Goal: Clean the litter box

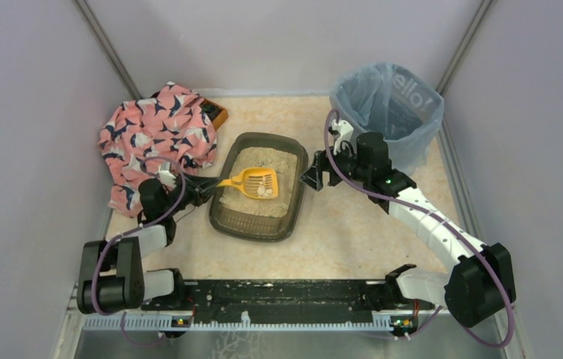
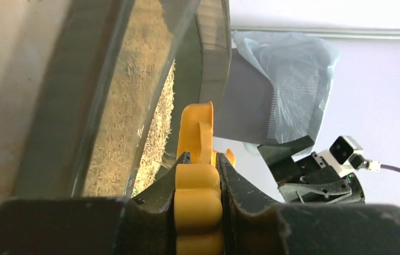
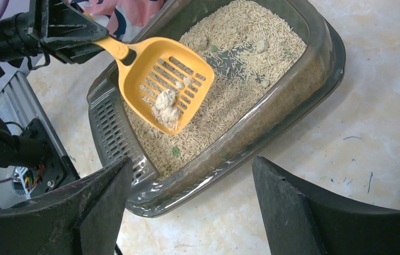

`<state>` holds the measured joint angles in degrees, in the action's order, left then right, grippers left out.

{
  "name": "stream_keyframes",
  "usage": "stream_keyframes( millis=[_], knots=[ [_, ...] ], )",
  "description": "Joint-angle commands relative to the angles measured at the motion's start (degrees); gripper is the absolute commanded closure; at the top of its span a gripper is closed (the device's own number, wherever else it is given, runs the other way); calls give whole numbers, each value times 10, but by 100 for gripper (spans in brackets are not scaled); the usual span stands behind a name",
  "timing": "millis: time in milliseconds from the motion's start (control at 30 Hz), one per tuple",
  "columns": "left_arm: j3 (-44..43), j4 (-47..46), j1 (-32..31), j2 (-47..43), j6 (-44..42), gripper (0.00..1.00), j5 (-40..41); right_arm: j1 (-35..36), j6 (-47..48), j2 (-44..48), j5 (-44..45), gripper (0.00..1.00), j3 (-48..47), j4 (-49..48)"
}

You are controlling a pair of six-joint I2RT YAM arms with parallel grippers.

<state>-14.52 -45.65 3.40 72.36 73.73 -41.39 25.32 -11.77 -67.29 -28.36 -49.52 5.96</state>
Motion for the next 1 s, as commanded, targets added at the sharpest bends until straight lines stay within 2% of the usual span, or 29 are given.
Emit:
stream_keyframes(
  millis=[0,100,200,267,400,533,600,767,833,967],
  knots=[
    [9,9,22,-23,-11,100,-4,-4,1,2,-2,17,-9,-22],
    [23,4,8,-26,-12,100,-6,-4,-2,2,-3,17,-3,-32],
    [45,-10,28,-24,-12,100,-6,-4,-2,-2,-8,17,-6,-33],
    [46,-34,8,-17,4,100,-13,-3,-3,-3,-15,17,-9,-34],
    [55,-40,25,-19,0,100,-15,-4,-5,2,-32,17,-20,-32],
    [48,-16,29,-15,-22,100,-4,-2,2,15,-31,17,-50,-8],
    [44,-50,24,2,-3,100,-40,1,8,19,-28,17,-69,11],
    [36,-46,32,21,-23,100,-31,12,8,32,-14,17,-125,27],
    [19,-64,32,42,-19,100,-52,13,20,29,5,17,-165,52],
    [9,-114,31,80,2,100,-72,13,58,13,104,17,-254,112]
  ],
)
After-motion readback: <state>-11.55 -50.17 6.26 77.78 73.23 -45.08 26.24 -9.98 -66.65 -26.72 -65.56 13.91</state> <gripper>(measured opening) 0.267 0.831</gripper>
